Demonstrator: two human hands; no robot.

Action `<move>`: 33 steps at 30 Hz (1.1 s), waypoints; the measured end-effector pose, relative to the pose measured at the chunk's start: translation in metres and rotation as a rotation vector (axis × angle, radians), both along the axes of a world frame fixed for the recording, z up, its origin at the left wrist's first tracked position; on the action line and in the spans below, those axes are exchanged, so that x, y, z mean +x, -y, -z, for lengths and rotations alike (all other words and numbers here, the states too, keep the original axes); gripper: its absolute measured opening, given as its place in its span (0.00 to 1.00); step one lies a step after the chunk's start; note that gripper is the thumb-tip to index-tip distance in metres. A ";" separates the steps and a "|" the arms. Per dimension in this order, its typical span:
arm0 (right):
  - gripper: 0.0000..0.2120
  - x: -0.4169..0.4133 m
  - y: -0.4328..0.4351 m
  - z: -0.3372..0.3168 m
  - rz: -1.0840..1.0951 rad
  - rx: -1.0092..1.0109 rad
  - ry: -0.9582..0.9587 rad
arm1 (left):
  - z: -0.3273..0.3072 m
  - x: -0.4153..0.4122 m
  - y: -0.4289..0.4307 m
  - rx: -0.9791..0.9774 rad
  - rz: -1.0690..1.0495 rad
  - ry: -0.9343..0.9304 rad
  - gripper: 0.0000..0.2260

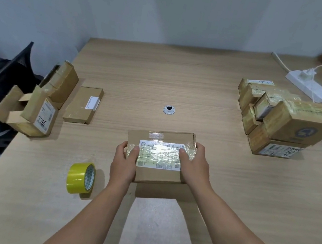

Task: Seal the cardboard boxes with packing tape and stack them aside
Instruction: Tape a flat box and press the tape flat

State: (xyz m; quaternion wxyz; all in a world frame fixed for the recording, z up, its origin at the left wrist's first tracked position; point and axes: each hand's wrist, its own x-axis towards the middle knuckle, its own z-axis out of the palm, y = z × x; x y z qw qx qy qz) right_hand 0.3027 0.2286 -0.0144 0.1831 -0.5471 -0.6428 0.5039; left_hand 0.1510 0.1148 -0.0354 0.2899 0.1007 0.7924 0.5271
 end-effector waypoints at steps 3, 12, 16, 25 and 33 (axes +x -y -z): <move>0.22 0.002 0.001 0.002 0.030 0.005 -0.059 | 0.001 -0.003 0.001 0.045 -0.042 0.048 0.16; 0.14 0.006 -0.003 -0.006 0.038 -0.095 -0.248 | -0.003 -0.004 0.011 0.042 -0.122 0.109 0.13; 0.12 0.004 -0.014 -0.011 0.171 -0.477 -0.527 | -0.003 -0.005 0.016 -0.012 -0.074 0.045 0.12; 0.15 0.015 -0.024 -0.021 -0.034 -0.671 -0.590 | -0.011 -0.002 0.012 -0.131 0.192 -0.089 0.23; 0.13 -0.006 -0.023 -0.035 0.077 -0.580 -0.672 | -0.034 0.018 -0.011 -0.078 0.229 -0.271 0.20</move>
